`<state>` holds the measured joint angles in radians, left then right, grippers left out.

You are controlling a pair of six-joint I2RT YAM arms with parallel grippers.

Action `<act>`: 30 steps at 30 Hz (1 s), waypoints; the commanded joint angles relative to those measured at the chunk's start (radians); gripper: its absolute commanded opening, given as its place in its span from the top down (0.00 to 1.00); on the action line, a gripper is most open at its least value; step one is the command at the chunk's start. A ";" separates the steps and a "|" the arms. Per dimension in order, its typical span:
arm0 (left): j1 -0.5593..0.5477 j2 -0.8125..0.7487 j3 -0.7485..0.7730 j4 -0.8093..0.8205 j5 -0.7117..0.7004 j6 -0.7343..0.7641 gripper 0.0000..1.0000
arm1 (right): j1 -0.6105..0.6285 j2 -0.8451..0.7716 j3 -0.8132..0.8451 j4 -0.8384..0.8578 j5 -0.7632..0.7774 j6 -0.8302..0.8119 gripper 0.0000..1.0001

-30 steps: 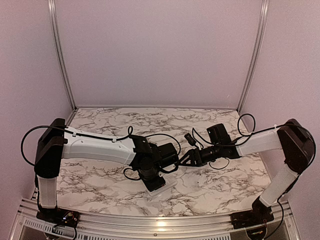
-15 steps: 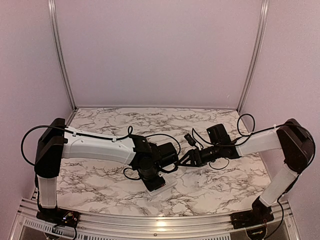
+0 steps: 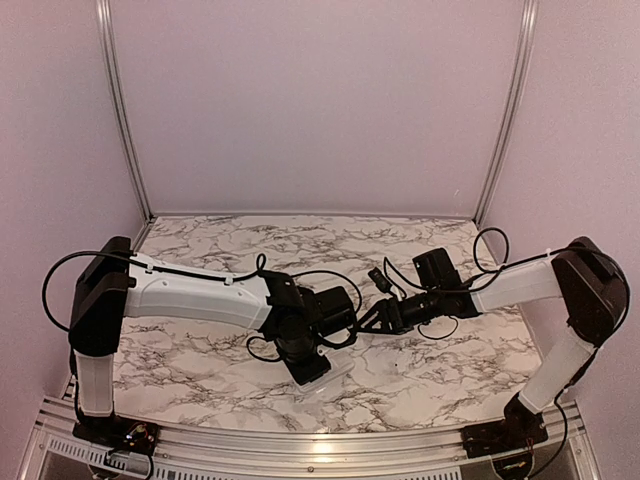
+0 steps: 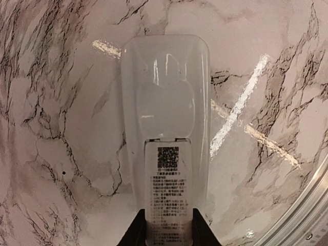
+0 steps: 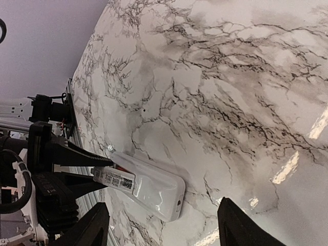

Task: Load the batteries into the remote control
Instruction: Load the battery cover onto the remote control without the battery cover.

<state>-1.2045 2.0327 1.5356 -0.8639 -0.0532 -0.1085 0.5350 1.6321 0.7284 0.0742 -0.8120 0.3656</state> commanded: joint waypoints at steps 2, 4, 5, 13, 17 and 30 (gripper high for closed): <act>-0.003 0.018 -0.016 -0.007 -0.013 -0.016 0.85 | -0.007 0.014 0.012 0.017 -0.015 -0.010 0.29; -0.002 0.022 -0.010 -0.008 -0.022 -0.023 0.84 | -0.007 0.014 0.011 0.017 -0.015 -0.010 0.29; -0.001 0.024 -0.005 -0.008 -0.027 -0.026 0.84 | -0.007 0.014 0.010 0.018 -0.016 -0.011 0.30; 0.000 0.044 0.021 -0.009 -0.063 -0.044 0.83 | -0.007 0.015 0.007 0.021 -0.018 -0.009 0.30; 0.000 0.052 0.027 -0.009 -0.076 -0.054 0.82 | -0.007 0.015 0.007 0.023 -0.017 -0.008 0.30; 0.002 0.035 0.022 -0.012 -0.041 -0.060 0.70 | -0.007 0.017 0.006 0.023 -0.021 -0.008 0.30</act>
<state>-1.2087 2.0556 1.5532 -0.8715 -0.0902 -0.1558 0.5350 1.6325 0.7284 0.0750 -0.8265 0.3656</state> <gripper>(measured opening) 0.275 0.705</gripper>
